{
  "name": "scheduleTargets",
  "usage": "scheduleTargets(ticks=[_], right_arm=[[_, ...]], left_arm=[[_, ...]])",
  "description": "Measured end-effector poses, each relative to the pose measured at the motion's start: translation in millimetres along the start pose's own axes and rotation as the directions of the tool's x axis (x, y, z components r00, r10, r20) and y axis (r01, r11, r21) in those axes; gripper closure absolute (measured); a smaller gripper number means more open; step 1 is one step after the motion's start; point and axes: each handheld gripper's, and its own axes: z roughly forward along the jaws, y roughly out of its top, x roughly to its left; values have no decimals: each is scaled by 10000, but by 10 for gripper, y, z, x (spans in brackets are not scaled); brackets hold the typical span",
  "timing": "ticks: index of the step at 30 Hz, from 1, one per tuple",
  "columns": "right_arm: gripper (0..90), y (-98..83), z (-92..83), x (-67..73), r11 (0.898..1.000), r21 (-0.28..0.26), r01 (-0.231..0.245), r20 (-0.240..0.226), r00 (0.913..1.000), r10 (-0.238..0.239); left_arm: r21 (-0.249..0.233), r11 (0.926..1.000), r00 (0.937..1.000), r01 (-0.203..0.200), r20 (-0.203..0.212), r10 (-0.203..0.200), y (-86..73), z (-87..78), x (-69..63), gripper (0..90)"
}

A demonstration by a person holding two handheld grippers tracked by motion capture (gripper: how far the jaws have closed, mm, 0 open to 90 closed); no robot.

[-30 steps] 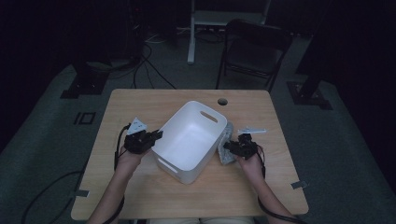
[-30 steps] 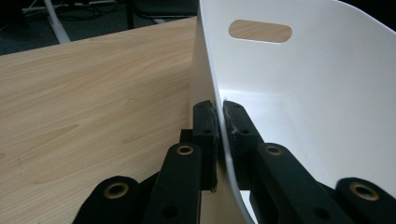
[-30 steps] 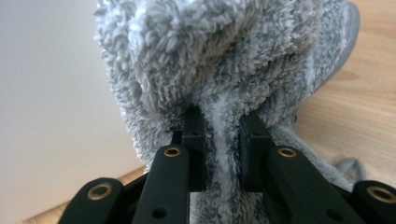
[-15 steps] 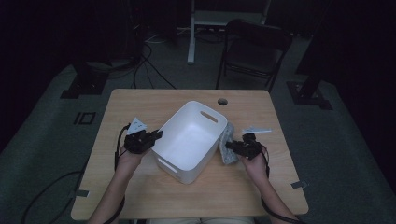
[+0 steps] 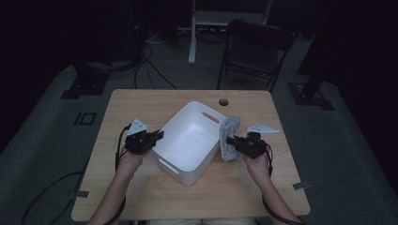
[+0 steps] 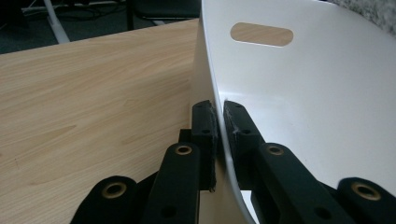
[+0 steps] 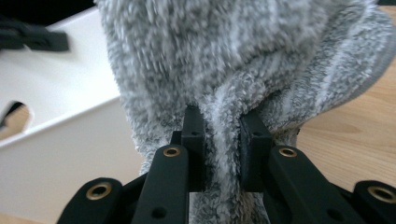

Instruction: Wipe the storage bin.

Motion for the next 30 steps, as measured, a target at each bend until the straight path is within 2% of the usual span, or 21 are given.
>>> scheduleTargets(ticks=[2,10,17,25,30], right_arm=[[762,-33,58,22,9996,219,182,275,9994,-188],[762,-77,115,10,9985,540,90,306,9995,-107],[759,-139,213,-30,9924,1227,3,235,9997,-32],[757,-180,300,-71,9859,1675,-58,331,9995,2],[755,-224,352,-100,9818,1892,-160,371,9993,91]], left_arm=[[-9,10000,10000,-11,-8,11,0,0,-2,838],[-28,10000,9999,-93,-78,93,0,2,-11,838],[-16,9999,9999,-152,-75,151,2,4,-12,837],[42,9997,9997,-234,-96,234,9,8,-15,837],[22,9999,9998,-153,-90,153,7,9,-15,837]])
